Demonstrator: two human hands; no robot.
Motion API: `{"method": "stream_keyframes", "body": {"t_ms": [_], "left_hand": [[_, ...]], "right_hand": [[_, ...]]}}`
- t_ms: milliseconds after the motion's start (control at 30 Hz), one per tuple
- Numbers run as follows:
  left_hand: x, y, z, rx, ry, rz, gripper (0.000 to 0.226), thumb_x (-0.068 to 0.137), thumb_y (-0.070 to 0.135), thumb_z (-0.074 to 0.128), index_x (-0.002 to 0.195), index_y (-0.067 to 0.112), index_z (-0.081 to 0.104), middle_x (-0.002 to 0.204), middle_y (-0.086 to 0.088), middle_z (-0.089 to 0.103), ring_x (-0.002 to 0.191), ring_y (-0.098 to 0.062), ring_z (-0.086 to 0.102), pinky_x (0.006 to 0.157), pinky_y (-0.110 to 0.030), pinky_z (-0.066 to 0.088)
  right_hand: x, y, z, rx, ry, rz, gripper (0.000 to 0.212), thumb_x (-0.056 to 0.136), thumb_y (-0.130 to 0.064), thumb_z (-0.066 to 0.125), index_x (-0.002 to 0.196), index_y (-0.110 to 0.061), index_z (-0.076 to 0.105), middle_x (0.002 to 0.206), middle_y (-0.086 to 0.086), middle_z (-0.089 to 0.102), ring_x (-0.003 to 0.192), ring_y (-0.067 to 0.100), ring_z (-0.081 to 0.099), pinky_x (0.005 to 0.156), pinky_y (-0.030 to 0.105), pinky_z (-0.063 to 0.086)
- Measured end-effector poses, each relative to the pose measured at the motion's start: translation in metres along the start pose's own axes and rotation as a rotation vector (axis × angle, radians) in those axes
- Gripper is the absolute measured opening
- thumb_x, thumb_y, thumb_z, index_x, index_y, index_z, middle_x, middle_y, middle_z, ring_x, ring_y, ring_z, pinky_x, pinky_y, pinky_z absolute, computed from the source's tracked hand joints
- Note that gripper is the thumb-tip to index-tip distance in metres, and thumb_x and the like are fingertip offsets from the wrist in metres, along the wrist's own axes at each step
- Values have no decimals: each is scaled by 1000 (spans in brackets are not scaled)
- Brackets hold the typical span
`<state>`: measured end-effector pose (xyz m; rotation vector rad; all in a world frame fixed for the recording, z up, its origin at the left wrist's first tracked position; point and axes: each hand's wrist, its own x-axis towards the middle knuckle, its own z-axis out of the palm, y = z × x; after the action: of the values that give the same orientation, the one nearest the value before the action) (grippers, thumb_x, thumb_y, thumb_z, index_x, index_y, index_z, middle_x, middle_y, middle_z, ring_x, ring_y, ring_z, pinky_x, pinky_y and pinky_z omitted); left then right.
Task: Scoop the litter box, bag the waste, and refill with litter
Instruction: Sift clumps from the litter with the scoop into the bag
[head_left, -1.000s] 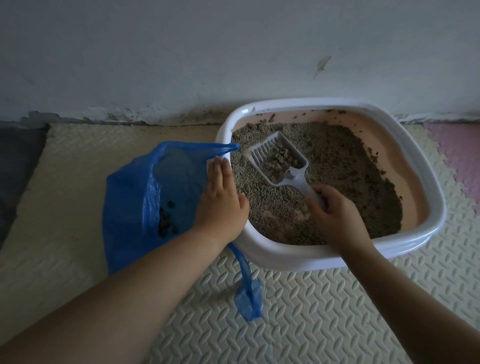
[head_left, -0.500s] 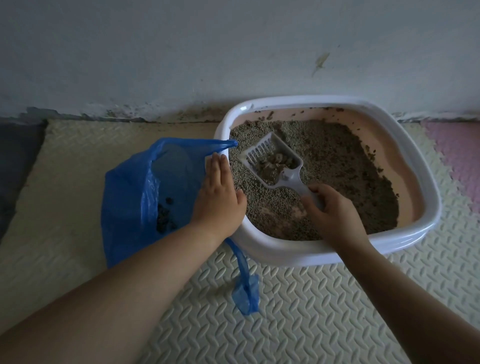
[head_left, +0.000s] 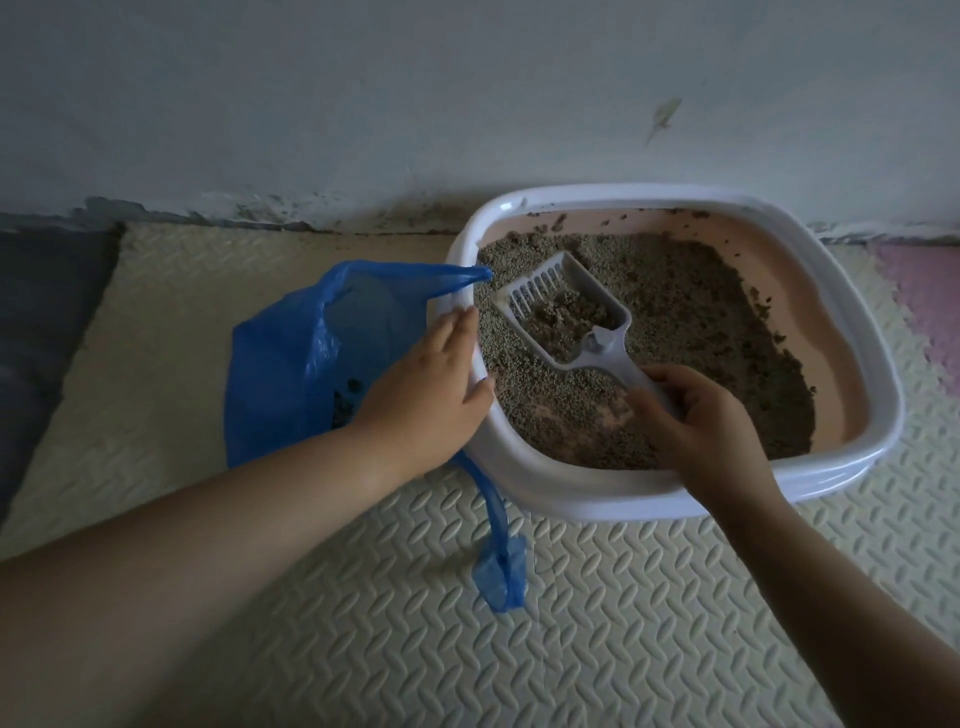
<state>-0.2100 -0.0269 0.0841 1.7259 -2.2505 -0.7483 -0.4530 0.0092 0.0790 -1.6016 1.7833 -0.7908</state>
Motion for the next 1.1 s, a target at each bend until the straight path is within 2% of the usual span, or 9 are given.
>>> {"method": "stream_keyframes", "body": {"t_ms": [133,200,300,467,600,800,900,1033,1100], "left_hand": [[-24,-25,-36,247,177,174,58,93,24,55,146,16,33,155,1,26,144,-14,20,109,-26,21],[-29,-44,-49,366,223,179,53,87,19,61,137,10,47,150,-9,36,141,-24,28,110,-36,26],[-35,-64,-62,452,195,78,48,83,22,66,128,9,55,150,-15,34,139,-31,30,108,-48,34],[-45,-76,-67,441,150,-54,47,89,32,60,133,16,52,151,-7,29,136,-27,32,105,-40,34],[-50,-80,-68,434,161,-67,53,88,28,60,136,11,48,142,-6,39,127,-26,43,101,-38,37],[-57,-86,-72,374,177,-113,57,87,22,62,139,10,43,136,-2,40,117,-25,50,90,-39,46],[-60,-89,-72,330,185,-122,59,86,16,63,141,10,41,138,0,37,114,-26,52,83,-39,50],[-63,-93,-74,259,207,-131,59,85,11,63,140,11,42,138,0,36,107,-24,56,84,-39,49],[-64,-96,-75,221,222,-148,59,84,11,64,139,12,44,136,2,38,104,-24,57,83,-36,48]], "right_hand": [[-7,-19,-3,34,-19,-62,15,90,-29,61,83,-42,60,68,-9,64,51,13,51,52,32,38],[-10,-28,-3,44,-55,-76,12,90,-28,62,86,-39,62,71,4,66,61,28,57,52,39,41],[-11,-40,1,16,-146,-110,7,89,-30,62,92,-36,65,73,10,67,64,31,59,54,46,45],[-9,-58,13,-32,-276,-175,12,87,-31,61,89,-42,63,64,-8,62,48,5,52,47,17,37],[-5,-65,27,-112,-354,-179,12,83,-36,59,90,-40,67,65,-3,64,57,14,58,57,37,46],[8,-78,53,-292,-380,-251,9,90,-33,59,89,-34,68,57,-9,58,51,6,51,49,24,35],[12,-90,69,-399,-374,-316,15,92,-31,55,100,-28,68,69,-6,64,58,10,56,55,29,42],[14,-106,95,-639,-278,-530,24,94,-33,46,112,-25,59,96,-1,65,84,27,64,65,33,47],[15,-111,106,-718,-229,-602,24,96,-30,46,116,-24,57,98,0,62,87,30,64,61,32,43]]}}
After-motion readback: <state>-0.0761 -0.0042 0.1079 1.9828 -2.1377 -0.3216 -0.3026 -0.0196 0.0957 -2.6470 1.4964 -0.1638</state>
